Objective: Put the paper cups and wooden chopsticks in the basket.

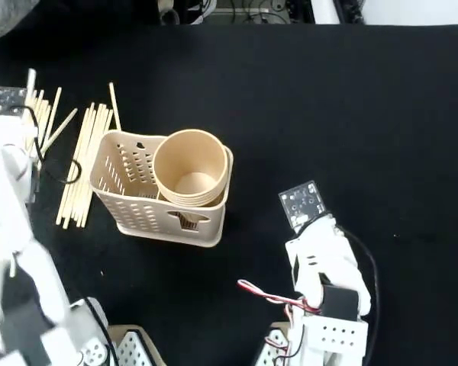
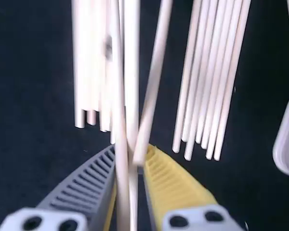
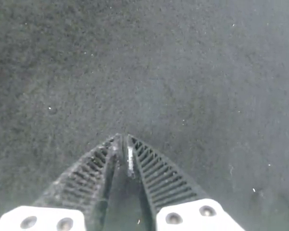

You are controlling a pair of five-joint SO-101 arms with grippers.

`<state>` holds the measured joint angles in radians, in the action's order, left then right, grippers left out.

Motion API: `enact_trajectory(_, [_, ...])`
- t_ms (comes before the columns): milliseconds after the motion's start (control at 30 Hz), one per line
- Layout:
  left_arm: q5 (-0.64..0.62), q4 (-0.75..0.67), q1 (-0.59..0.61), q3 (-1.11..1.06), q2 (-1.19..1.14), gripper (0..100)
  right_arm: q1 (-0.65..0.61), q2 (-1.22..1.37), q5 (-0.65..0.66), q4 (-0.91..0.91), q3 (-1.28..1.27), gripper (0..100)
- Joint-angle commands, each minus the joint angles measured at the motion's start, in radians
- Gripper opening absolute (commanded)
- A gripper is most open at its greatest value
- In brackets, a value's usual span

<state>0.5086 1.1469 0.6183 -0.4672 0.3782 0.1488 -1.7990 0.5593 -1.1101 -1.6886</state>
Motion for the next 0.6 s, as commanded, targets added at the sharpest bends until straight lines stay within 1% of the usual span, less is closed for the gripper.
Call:
enact_trajectory(0, [-0.121,-0.1,0.005,-0.124,0.27,3,-0.009,-0.064,0.002,-0.005,0.004,1.1])
enact_trajectory(167, [-0.242,-0.106,-0.001,-0.183,0.529,3,-0.009,-0.064,0.002,-0.005,0.004,1.1])
enact_trajectory(267, [-0.285,-0.092,-0.001,-0.189,0.643,3,-0.009,-0.064,0.002,-0.005,0.004,1.1])
enact_trajectory(433, [-0.351,-0.08,-0.002,-0.186,0.753,3,-0.009,-0.064,0.002,-0.005,0.004,1.1])
enact_trajectory(567, [-0.439,-0.14,-0.002,-0.196,0.783,3,-0.009,-0.064,0.002,-0.005,0.004,1.1])
